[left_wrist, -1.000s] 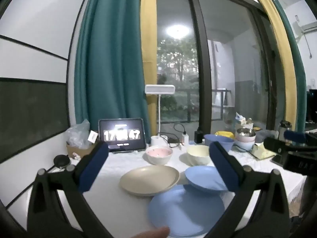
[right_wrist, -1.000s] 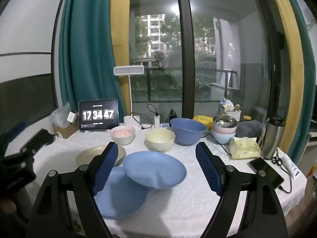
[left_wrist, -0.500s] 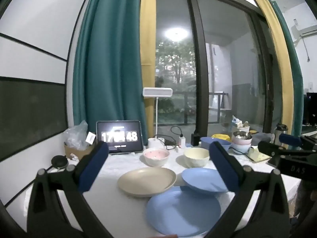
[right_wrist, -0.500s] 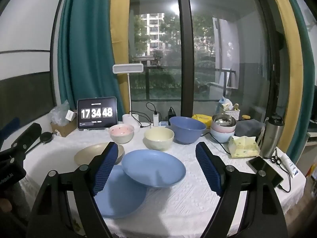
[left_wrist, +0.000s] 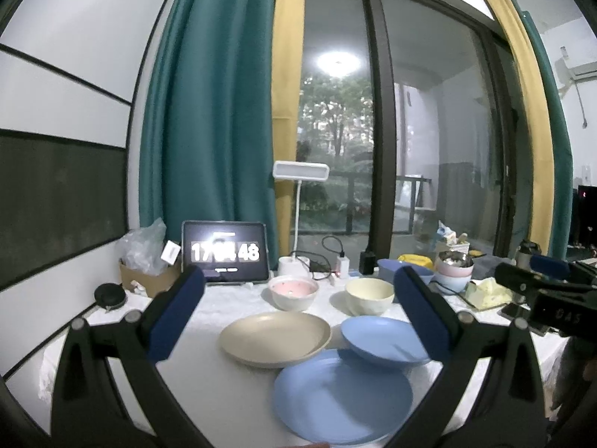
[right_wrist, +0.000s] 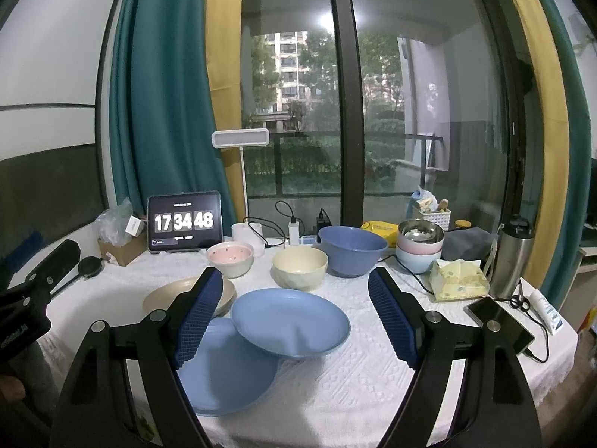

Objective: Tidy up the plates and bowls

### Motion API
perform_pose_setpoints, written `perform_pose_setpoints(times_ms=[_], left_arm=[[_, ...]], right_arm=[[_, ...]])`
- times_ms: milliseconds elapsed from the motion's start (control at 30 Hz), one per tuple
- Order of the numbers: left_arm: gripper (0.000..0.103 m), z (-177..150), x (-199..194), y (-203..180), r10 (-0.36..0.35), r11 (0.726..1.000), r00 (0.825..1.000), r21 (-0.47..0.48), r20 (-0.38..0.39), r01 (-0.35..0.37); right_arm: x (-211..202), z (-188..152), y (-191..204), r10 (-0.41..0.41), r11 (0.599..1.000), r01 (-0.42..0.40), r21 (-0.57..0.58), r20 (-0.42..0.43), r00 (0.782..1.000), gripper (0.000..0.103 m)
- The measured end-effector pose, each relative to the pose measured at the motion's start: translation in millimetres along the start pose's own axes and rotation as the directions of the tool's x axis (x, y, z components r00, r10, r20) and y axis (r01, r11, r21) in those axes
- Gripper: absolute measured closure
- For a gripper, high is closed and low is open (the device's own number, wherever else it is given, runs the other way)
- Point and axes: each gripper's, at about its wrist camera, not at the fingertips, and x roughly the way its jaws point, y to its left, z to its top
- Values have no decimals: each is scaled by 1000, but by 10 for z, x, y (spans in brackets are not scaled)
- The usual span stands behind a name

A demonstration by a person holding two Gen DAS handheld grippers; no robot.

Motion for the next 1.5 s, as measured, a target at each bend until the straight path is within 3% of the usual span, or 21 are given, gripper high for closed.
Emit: perform_pose_setpoints(times_ms=[1500], left_arm=[[1,-56,-33,-14,-16,1000,1000,16,16,16]], right_arm=[[5,-22,-12,13,1000,-12,10,-10,1000,20]])
